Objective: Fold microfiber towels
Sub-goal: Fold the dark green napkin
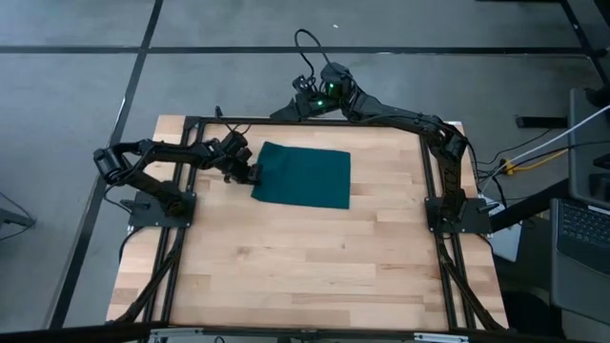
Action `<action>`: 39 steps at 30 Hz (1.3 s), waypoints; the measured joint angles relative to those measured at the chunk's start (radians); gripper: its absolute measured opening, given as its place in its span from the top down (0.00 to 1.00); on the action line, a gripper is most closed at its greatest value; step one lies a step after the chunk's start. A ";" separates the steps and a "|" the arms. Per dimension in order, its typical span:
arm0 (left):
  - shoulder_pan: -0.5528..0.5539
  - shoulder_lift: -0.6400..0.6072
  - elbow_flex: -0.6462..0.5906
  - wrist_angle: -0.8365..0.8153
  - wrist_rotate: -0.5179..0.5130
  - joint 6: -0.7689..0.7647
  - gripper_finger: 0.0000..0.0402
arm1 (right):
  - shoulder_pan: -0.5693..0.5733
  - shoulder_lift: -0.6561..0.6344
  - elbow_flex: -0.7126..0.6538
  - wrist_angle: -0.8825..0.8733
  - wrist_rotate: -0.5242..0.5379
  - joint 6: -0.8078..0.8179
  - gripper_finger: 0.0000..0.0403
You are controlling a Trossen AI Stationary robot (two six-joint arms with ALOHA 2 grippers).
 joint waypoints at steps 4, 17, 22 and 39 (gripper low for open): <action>-0.006 -0.017 0.055 0.006 0.002 -0.020 0.99 | -0.003 0.000 0.000 0.034 -0.019 0.001 0.51; -0.011 -0.017 0.257 -0.049 -0.011 -0.008 0.99 | -0.022 0.000 0.000 0.128 -0.053 0.042 0.56; -0.026 -0.008 0.259 -0.047 -0.010 -0.022 0.99 | -0.021 -0.001 0.000 0.139 -0.077 0.049 0.54; -0.196 0.312 0.566 -0.028 0.002 0.011 0.99 | -0.029 -0.006 0.000 0.099 -0.120 0.033 0.58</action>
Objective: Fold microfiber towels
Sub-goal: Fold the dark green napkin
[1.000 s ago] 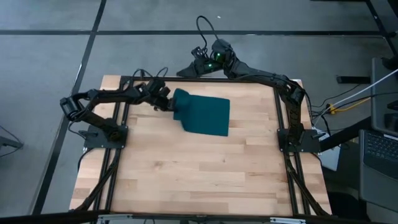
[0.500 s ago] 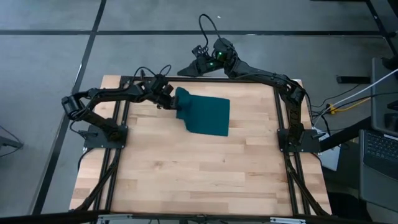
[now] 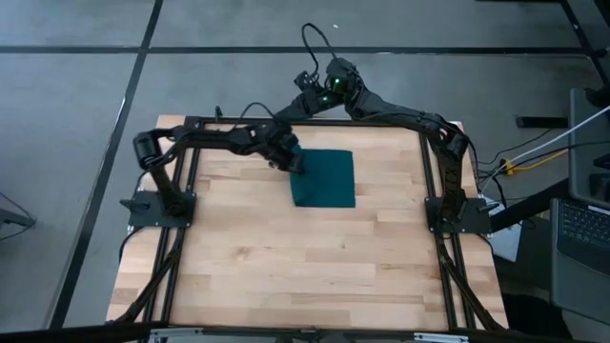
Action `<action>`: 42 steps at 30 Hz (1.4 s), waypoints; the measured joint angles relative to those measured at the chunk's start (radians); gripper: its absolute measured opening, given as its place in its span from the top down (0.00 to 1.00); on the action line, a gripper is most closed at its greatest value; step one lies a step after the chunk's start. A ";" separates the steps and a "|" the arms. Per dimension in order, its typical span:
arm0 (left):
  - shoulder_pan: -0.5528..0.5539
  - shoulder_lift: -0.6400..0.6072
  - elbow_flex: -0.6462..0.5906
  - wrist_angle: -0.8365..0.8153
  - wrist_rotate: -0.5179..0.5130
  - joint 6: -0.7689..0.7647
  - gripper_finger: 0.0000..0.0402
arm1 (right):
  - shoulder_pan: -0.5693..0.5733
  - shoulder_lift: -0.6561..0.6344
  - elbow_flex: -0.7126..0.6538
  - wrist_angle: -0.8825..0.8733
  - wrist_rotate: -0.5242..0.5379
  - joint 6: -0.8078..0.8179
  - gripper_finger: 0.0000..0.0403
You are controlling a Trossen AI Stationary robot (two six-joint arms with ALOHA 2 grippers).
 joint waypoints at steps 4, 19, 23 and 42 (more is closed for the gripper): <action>0.005 0.049 0.059 -0.026 0.020 0.016 1.00 | -0.023 -0.037 -0.001 -0.024 -0.015 -0.041 0.59; -0.036 0.204 0.209 -0.103 0.160 0.055 1.00 | -0.040 -0.075 0.001 0.035 -0.034 -0.036 0.52; -0.058 0.230 0.210 -0.120 0.207 0.056 1.00 | -0.041 -0.075 0.000 0.041 -0.034 -0.033 0.51; -0.057 0.230 0.210 0.001 0.315 0.006 0.71 | -0.066 -0.074 0.000 0.054 -0.062 -0.016 0.53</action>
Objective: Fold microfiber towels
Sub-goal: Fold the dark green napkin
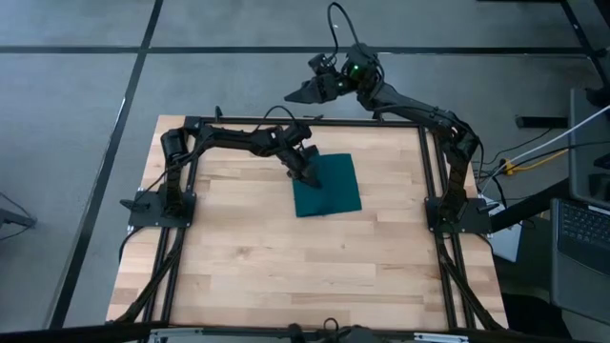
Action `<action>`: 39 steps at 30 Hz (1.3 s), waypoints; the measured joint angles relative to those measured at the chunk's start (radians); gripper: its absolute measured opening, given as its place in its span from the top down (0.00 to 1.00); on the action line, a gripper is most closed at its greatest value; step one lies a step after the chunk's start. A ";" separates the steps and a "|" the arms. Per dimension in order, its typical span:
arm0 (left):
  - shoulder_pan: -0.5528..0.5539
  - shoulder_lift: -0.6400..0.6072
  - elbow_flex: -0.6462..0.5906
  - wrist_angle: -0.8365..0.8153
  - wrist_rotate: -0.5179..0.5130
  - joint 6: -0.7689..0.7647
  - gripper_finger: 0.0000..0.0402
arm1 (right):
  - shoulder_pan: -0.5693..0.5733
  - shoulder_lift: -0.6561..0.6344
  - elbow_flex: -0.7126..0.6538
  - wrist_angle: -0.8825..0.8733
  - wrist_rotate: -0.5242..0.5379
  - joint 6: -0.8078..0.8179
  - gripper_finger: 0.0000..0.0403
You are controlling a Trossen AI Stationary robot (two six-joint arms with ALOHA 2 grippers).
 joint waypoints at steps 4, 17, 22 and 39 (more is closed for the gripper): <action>0.000 0.000 0.000 0.009 0.035 -0.022 0.57 | -0.016 0.000 0.000 0.037 -0.024 0.038 0.50; 0.033 0.000 0.000 0.008 -0.005 -0.016 0.48 | -0.102 -0.041 0.000 -0.164 0.075 -0.108 0.53; 0.033 0.000 0.000 0.004 -0.046 0.018 0.48 | -0.220 -0.080 -0.001 -0.580 0.218 -0.354 0.57; 0.112 -0.002 -0.053 -0.082 -0.124 0.162 0.48 | -0.279 -0.220 -0.408 -1.189 0.464 -0.693 0.51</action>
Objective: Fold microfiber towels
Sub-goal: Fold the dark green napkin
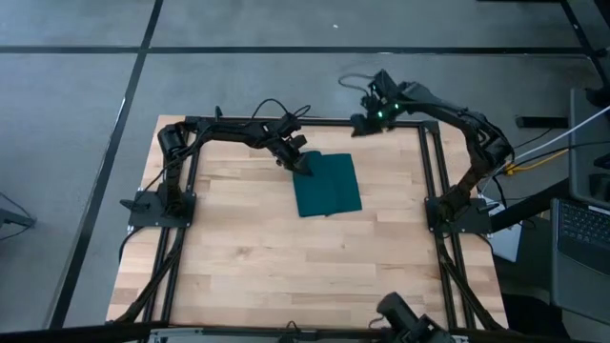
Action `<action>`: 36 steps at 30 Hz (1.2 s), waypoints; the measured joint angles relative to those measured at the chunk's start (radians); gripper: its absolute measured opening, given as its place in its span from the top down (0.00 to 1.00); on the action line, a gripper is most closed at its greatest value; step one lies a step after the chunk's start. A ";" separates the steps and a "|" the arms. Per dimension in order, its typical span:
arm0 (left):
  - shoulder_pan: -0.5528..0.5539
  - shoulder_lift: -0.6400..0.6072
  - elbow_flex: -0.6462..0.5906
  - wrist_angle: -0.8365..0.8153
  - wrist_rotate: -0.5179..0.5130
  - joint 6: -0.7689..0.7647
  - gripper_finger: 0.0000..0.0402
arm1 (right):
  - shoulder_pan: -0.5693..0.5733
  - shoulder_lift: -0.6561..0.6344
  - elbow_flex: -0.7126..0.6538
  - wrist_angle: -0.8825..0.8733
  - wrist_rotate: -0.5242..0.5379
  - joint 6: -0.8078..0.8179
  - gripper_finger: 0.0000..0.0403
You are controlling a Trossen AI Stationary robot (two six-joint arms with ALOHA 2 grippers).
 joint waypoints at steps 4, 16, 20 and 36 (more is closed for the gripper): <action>0.012 0.000 0.000 0.012 0.001 0.009 0.48 | 0.000 -0.049 -0.167 0.007 0.008 0.034 0.48; 0.016 0.008 0.000 -0.076 0.000 0.126 0.48 | 0.085 -0.111 -0.440 0.325 -0.015 0.264 0.39; 0.016 0.022 0.000 -0.111 0.004 0.154 0.48 | 0.108 -0.111 -0.443 0.345 0.027 0.292 0.39; 0.026 0.031 0.000 -0.120 0.014 0.213 0.48 | 0.130 -0.008 -0.443 0.421 0.068 0.353 0.47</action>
